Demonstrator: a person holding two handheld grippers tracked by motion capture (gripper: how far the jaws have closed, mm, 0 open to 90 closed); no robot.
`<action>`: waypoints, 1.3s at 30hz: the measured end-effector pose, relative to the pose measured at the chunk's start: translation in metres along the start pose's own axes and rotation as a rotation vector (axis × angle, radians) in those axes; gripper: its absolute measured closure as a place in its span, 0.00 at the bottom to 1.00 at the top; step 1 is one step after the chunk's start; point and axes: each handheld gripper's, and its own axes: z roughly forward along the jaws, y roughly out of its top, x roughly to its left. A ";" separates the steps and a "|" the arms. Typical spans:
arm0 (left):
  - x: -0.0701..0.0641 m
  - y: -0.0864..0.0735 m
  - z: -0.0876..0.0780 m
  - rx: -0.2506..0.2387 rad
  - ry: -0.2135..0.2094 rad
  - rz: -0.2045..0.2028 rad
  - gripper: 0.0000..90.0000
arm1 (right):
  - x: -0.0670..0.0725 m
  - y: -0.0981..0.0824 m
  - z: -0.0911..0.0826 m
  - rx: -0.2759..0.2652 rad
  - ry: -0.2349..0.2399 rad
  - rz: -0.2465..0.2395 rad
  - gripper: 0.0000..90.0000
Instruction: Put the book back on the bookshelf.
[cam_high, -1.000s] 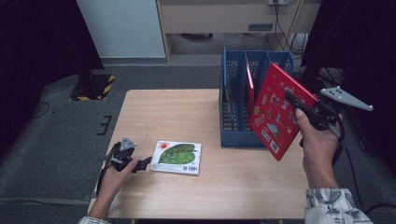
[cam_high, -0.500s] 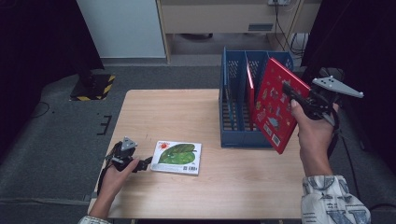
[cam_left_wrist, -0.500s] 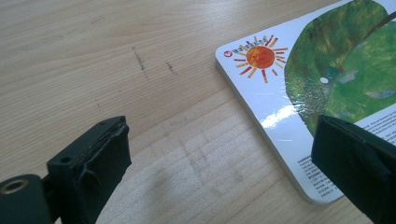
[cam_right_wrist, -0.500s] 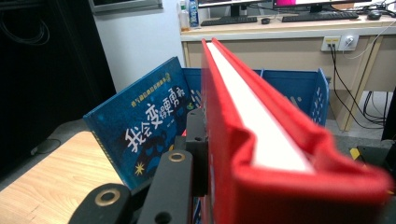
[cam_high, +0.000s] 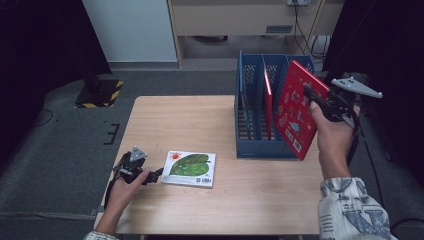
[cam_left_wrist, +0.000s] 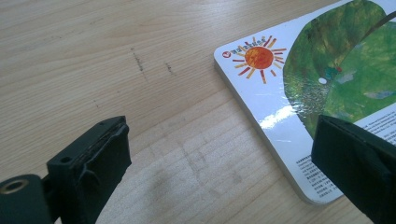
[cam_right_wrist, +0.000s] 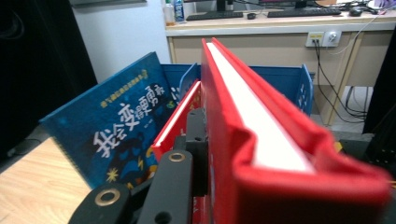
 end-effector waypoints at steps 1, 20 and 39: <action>0.000 0.000 0.000 -0.001 0.000 0.000 0.04 | -0.001 0.000 0.002 -0.001 -0.004 -0.004 0.89; -0.001 0.000 0.000 0.004 0.001 0.004 0.04 | 0.003 0.001 0.042 -0.016 -0.044 0.011 0.89; -0.001 -0.001 0.000 0.002 0.004 0.007 0.04 | 0.004 0.002 0.058 -0.012 -0.068 0.001 0.89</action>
